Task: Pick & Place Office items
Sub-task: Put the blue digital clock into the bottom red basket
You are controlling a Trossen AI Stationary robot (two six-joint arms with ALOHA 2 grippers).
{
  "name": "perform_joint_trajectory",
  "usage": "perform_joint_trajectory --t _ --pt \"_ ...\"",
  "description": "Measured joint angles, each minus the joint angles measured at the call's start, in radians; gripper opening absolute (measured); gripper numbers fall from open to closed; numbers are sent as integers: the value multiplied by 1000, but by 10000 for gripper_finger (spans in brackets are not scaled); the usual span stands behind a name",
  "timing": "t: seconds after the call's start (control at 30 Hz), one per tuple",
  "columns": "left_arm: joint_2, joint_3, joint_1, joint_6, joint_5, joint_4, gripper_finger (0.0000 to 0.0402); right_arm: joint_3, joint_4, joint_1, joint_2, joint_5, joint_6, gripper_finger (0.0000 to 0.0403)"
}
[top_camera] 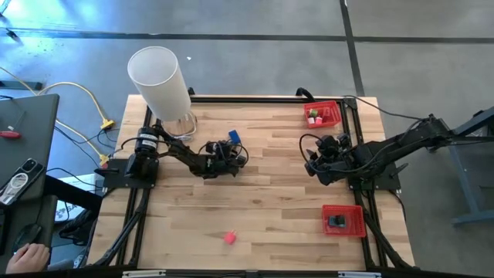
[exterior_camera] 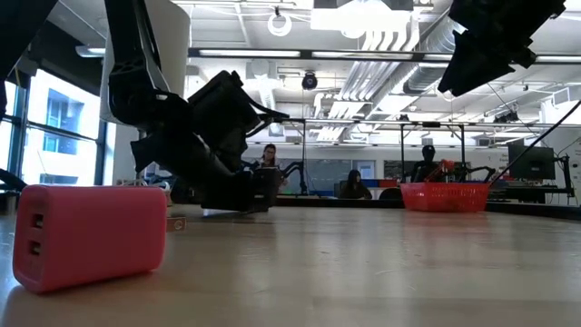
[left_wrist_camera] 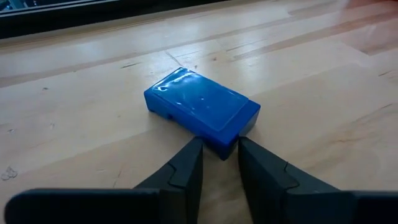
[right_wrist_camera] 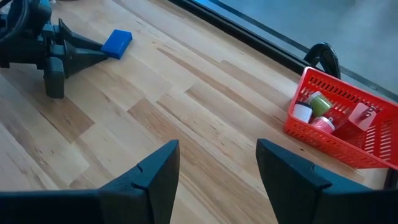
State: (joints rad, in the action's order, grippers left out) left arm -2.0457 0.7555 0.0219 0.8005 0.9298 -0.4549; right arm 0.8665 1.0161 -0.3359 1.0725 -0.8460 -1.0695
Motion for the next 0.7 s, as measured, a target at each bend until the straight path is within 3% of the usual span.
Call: perform_joint_trajectory --t 0.4,0.7 --pt "0 0 11 3 0 1 101 0 0 0 0 0 0 201" --pt "0 1 27 -96 8 4 102 0 0 0 0 7 3 201"
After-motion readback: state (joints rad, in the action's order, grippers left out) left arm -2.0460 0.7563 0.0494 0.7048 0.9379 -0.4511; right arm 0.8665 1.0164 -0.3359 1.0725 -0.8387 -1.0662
